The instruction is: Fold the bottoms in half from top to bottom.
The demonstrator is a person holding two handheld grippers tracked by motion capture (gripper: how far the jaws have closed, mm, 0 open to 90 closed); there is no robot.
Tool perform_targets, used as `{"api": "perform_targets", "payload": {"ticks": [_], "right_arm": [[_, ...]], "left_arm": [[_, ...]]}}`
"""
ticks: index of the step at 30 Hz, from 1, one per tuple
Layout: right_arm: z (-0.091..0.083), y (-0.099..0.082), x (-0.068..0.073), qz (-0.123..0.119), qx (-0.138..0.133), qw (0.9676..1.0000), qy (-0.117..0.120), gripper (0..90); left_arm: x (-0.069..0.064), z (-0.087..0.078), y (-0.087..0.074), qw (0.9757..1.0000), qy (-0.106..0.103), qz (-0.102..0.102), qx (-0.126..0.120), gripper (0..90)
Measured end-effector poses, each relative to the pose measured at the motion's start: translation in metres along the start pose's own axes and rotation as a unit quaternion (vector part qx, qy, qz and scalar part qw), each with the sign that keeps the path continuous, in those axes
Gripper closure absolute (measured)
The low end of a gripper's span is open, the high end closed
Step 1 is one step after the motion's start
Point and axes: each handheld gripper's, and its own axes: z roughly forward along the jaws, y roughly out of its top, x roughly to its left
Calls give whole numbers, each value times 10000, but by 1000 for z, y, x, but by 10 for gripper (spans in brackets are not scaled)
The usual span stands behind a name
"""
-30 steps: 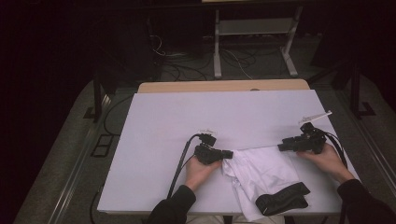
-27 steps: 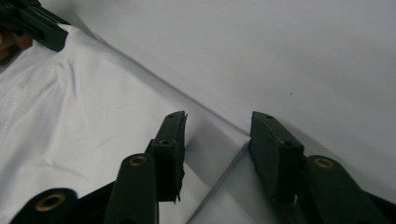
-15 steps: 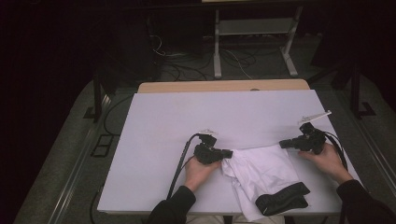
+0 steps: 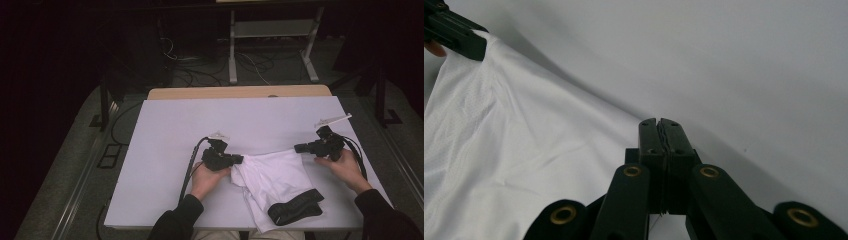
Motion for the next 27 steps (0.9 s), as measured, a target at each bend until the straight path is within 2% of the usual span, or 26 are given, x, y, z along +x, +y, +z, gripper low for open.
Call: {"api": "perform_targets", "payload": {"ticks": [6,9,15,22,27], "right_arm": [[6,9,4,-37,-26,10000,36,878],[7,13,7,-80,-34,9999,54,877],[12,20,11,-132,-74,9999,67,877],[20,26,15,-134,-85,9999,61,877],[22,34,16,-50,-143,9999,2,877]], "left_arm": [[6,-11,3,10000,89,36,1,867],[9,-15,5,9999,130,-9,20,867],[13,-24,8,9997,210,84,70,866],[23,-28,10,9996,197,111,194,866],[32,-29,18,9994,186,161,230,866]]}}
